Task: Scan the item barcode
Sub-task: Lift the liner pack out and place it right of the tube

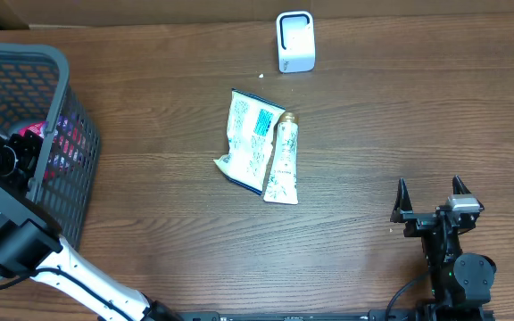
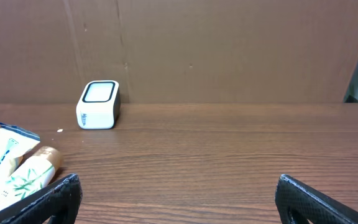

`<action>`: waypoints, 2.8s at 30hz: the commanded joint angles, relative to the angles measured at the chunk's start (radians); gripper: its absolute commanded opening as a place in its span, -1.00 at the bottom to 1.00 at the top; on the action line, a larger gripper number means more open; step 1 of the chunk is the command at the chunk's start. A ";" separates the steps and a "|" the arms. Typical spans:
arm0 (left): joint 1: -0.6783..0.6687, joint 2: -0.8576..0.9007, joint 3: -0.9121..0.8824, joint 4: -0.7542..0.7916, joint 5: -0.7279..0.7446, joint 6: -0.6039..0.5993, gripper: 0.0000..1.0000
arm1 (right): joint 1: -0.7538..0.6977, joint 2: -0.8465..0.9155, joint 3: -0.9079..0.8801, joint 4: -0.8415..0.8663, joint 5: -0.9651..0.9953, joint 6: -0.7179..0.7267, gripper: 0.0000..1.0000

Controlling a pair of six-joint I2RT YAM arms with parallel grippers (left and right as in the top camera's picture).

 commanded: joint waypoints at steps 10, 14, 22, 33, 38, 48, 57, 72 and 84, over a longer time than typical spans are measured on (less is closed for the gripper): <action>-0.041 0.035 -0.042 0.039 0.097 0.058 -0.92 | 0.004 -0.010 -0.011 0.006 0.006 -0.004 1.00; -0.031 0.034 -0.013 0.010 0.097 0.058 -0.92 | 0.004 -0.010 -0.011 0.006 0.006 -0.004 1.00; -0.028 -0.089 0.117 -0.053 0.093 0.072 -0.92 | 0.004 -0.010 -0.011 0.006 0.006 -0.004 1.00; -0.035 -0.414 0.124 0.060 0.018 0.018 -0.92 | 0.004 -0.010 -0.011 0.006 0.006 -0.004 1.00; -0.035 -0.554 0.125 0.095 0.018 -0.013 -0.92 | 0.004 -0.010 -0.011 0.006 0.006 -0.004 1.00; -0.153 -0.790 0.125 0.018 0.110 -0.068 -0.92 | 0.004 -0.010 -0.011 0.006 0.006 -0.004 1.00; -0.560 -0.737 0.122 -0.141 0.109 -0.063 -0.92 | 0.004 -0.010 -0.011 0.006 0.006 -0.004 1.00; -1.106 -0.324 0.119 -0.211 0.074 -0.064 -0.92 | 0.004 -0.010 -0.011 0.006 0.006 -0.004 1.00; -1.304 -0.093 0.119 -0.113 0.069 -0.070 -0.48 | 0.004 -0.010 -0.011 0.006 0.006 -0.004 1.00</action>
